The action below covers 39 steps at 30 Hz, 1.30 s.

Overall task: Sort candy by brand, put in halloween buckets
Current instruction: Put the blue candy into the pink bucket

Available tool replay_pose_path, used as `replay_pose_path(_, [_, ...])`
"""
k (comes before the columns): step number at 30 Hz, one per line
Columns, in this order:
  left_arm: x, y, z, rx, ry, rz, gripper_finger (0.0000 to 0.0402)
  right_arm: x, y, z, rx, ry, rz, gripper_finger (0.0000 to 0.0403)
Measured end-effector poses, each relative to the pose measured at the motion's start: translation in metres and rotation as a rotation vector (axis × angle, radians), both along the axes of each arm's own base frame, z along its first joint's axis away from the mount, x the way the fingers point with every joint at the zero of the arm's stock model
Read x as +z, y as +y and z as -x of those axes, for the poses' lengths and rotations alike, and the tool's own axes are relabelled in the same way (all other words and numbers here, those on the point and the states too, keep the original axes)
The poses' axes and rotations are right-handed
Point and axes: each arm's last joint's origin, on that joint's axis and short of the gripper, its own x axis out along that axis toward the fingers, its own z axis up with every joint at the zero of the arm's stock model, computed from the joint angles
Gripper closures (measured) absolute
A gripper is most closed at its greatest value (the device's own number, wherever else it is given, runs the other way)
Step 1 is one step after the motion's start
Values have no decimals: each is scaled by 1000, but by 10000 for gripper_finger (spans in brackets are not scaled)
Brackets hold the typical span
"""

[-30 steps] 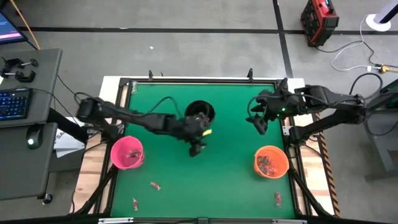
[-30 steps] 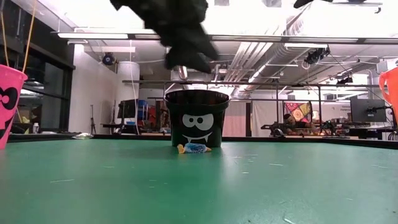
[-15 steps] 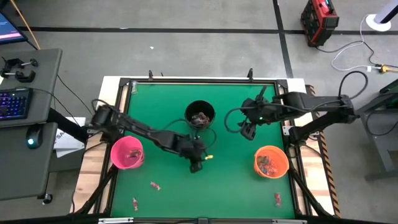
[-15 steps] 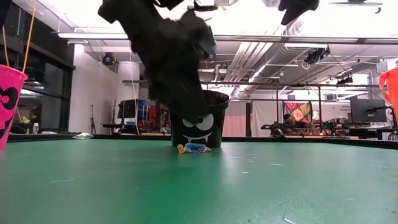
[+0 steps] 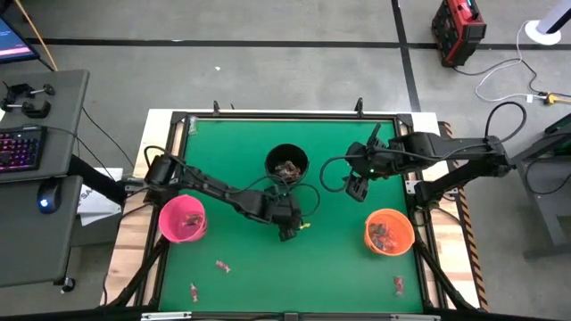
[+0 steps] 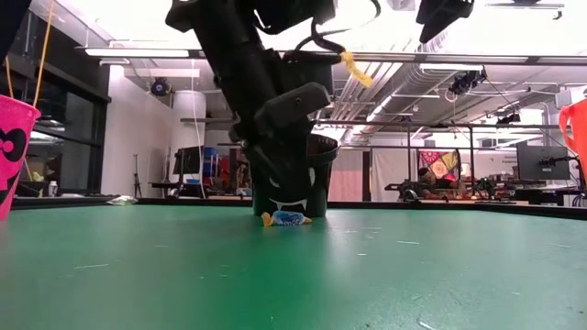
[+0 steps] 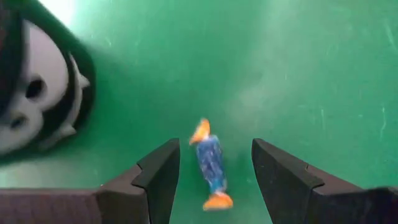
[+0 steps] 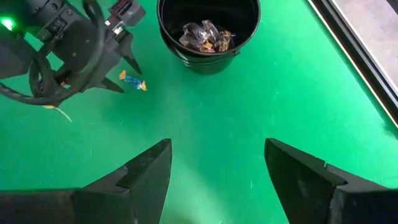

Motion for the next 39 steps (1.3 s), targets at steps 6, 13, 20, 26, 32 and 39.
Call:
replay_pose_path(6, [-22, 11, -6, 24, 63, 151, 213, 0, 0, 0, 6, 2, 4, 153])
replay_pose_path(13, [-25, 17, -6, 15, 100, 208, 263, 0, 0, 0, 6, 2, 4, 153])
replay_pose_path(20, [22, 13, 15, -82, 117, 221, 376, 0, 0, 0, 4, 1, 9, 153])
replay_pose_path(26, [92, 13, 42, -155, -33, 143, 386, 0, 0, 0, 3, -5, 9, 153])
replay_pose_path(32, [143, 16, 65, -182, -211, 29, 386, 0, 0, 0, 3, -5, 9, 153])
replay_pose_path(39, [161, 23, 80, -141, -254, -1, 386, 0, 0, 0, 3, -5, 8, 153])
